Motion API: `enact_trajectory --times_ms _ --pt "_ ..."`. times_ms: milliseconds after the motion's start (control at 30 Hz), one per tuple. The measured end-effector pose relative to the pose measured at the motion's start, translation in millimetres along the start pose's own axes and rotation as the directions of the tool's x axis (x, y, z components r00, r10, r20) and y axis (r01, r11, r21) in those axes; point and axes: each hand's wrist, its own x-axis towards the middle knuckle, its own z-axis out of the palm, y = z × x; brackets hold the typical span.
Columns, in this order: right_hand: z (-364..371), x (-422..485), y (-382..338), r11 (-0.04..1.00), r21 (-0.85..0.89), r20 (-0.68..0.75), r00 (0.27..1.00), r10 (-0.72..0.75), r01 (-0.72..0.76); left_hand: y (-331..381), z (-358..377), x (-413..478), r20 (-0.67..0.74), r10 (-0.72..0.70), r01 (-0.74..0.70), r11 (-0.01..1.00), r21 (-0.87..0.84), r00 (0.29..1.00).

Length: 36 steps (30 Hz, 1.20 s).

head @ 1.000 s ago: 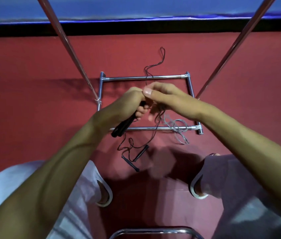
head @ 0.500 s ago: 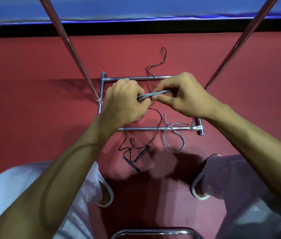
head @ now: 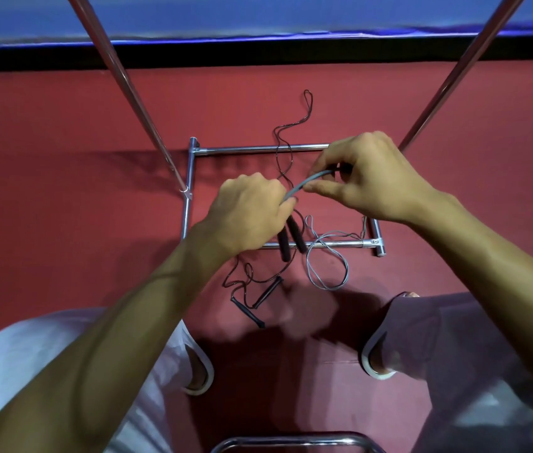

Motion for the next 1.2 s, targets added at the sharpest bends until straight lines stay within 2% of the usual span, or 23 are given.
enact_trajectory --times_ms 67,100,167,233,333,400,500,567,633,667,733,800,833,867,900,933,967,1000,1033,1067,1133,1200 --pt "-8 1 7 0.994 0.106 0.043 0.998 0.036 -0.040 -3 -4 3 0.088 0.040 -0.018 0.970 -0.242 0.995" --pt "-12 1 11 0.976 0.207 0.078 0.996 0.045 -0.060 -7 -6 4 0.126 0.078 -0.017 0.906 -0.423 0.989" --pt "-19 0 19 0.897 0.426 0.156 0.986 0.055 -0.117 -12 -11 5 0.178 0.156 0.029 0.668 -0.744 0.972" --pt "-21 1 26 0.814 0.552 0.210 0.975 0.075 -0.182 -13 -15 5 0.222 0.221 0.117 0.408 -0.905 0.950" --pt "-20 2 35 0.786 0.580 0.209 0.972 0.108 -0.212 -9 -21 5 0.246 0.178 0.228 0.113 -0.967 0.953" --pt "-18 0 36 0.765 0.612 0.205 0.975 0.089 -0.199 -9 -23 6 0.239 0.104 0.242 -0.023 -0.970 0.966" --pt "-1 -1 25 0.658 0.698 0.222 0.959 0.176 -0.283 -9 -21 12 0.194 -0.032 0.189 -0.118 -0.975 0.980" --pt "19 1 12 0.486 0.785 0.289 0.921 0.261 -0.384 -6 -16 15 0.180 -0.173 0.157 -0.142 -0.977 0.968" --pt "39 3 -1 0.337 0.824 0.365 0.882 0.297 -0.454 -6 -7 19 0.163 -0.354 0.143 -0.081 -0.986 0.921" --pt "48 3 -7 0.279 0.824 0.402 0.855 0.327 -0.493 -6 -3 22 0.124 -0.447 0.149 0.021 -0.989 0.886" --pt "58 3 -19 0.183 0.808 0.469 0.800 0.374 -0.560 -10 9 25 -0.077 -0.574 0.178 0.376 -0.909 0.815" --pt "62 1 -30 0.157 0.793 0.501 0.777 0.380 -0.588 -13 20 24 -0.376 -0.528 0.177 0.728 -0.662 0.761" --pt "62 1 -32 0.199 0.782 0.490 0.780 0.389 -0.591 -12 22 22 -0.493 -0.446 0.156 0.839 -0.522 0.747" --pt "62 0 -33 0.301 0.753 0.456 0.794 0.403 -0.585 -11 22 19 -0.549 -0.372 0.151 0.902 -0.405 0.748" --pt "60 -2 -33 0.478 0.675 0.394 0.822 0.411 -0.562 -11 23 18 -0.570 -0.320 0.156 0.935 -0.319 0.757" --pt "58 -5 -29 0.708 0.506 0.310 0.869 0.385 -0.493 -10 20 16 -0.552 -0.289 0.155 0.948 -0.278 0.782" --pt "56 -9 -24 0.897 0.238 0.235 0.918 0.318 -0.372 -10 19 16 -0.478 -0.284 0.169 0.948 -0.270 0.831" --pt "52 -11 -19 0.971 -0.019 0.192 0.952 0.236 -0.237 -8 15 16 -0.343 -0.298 0.210 0.939 -0.271 0.891" --pt "48 -12 -17 0.974 -0.179 0.179 0.969 0.170 -0.138 -6 13 15 -0.206 -0.314 0.253 0.928 -0.273 0.927" --pt "42 -11 -15 0.969 -0.235 0.183 0.975 0.123 -0.078 -5 10 15 -0.107 -0.303 0.268 0.928 -0.261 0.947" --pt "33 -9 -9 0.983 -0.183 0.195 0.980 0.036 0.001 -4 2 15 0.024 -0.228 0.226 0.943 -0.243 0.973" --pt "21 -7 -3 0.994 -0.099 0.223 0.975 -0.012 0.035 -8 -5 15 0.155 -0.117 0.160 0.939 -0.303 0.981"
